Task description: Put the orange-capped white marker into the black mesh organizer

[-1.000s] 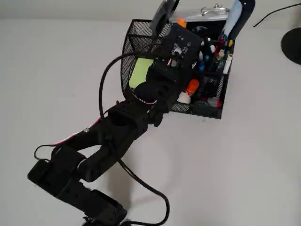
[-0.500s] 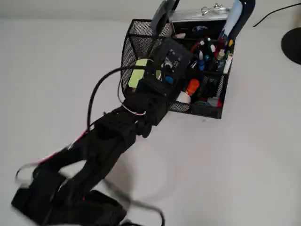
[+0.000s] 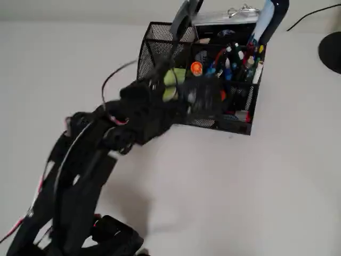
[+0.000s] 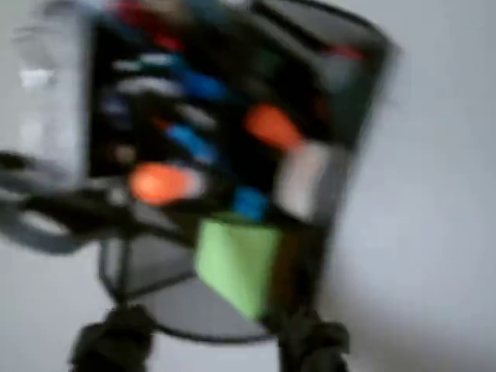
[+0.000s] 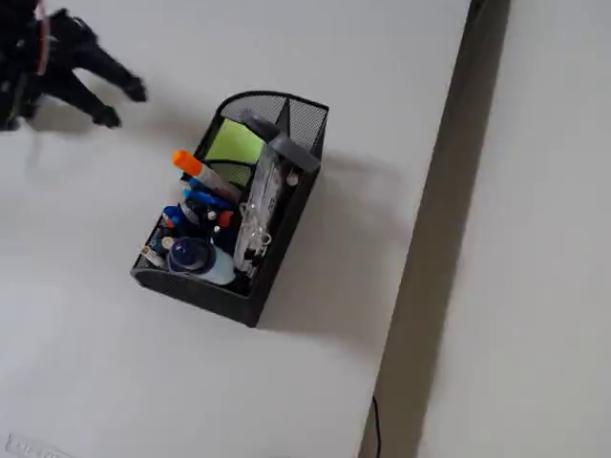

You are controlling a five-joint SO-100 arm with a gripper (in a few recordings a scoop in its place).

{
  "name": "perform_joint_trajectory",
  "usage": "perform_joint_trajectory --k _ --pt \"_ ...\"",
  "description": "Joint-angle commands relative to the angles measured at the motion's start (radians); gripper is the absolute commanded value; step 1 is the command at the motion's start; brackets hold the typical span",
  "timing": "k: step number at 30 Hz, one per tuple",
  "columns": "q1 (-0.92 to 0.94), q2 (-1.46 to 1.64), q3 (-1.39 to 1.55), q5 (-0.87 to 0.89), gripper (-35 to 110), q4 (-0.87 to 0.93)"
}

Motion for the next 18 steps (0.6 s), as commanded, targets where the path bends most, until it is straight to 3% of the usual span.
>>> perform_joint_trajectory --k 1,3,12,18 --pt "-0.044 0.144 0.003 0.095 7 0.16" --pt "-0.069 0.242 0.1 0.092 0 0.163" --pt "-0.069 0.653 0.531 0.117 0 0.193" --pt "-0.005 0.934 0.765 0.015 0 0.238"
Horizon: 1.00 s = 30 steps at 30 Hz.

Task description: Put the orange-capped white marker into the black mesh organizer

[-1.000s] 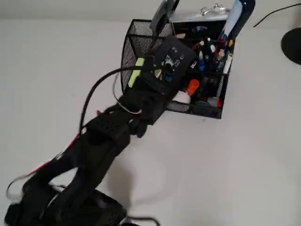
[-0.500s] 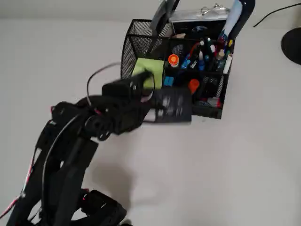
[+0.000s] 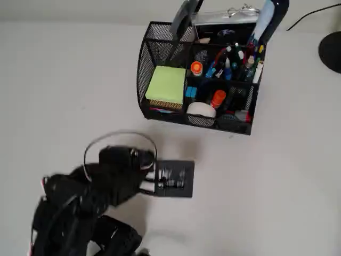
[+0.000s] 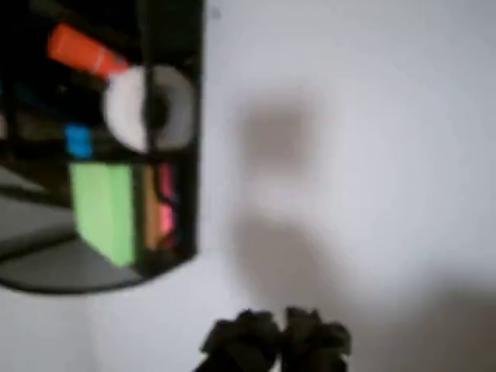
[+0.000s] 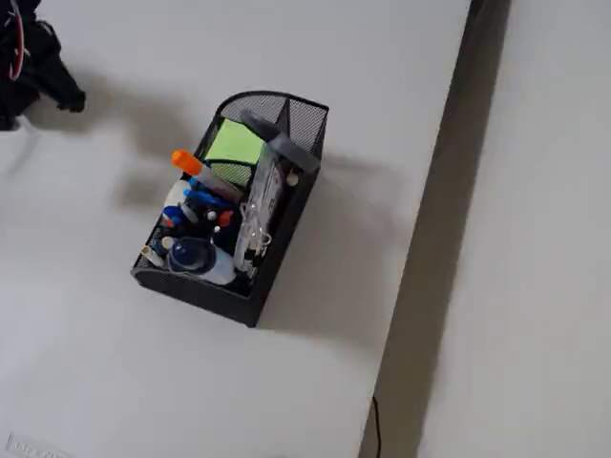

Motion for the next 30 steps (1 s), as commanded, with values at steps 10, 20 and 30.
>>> perform_joint_trajectory --k 10,20,30 --pt "0.094 0.186 0.278 -0.032 0 0.055" --pt "0.107 0.186 0.279 -0.029 0 0.055" --pt "0.107 0.186 0.279 -0.029 0 0.055"
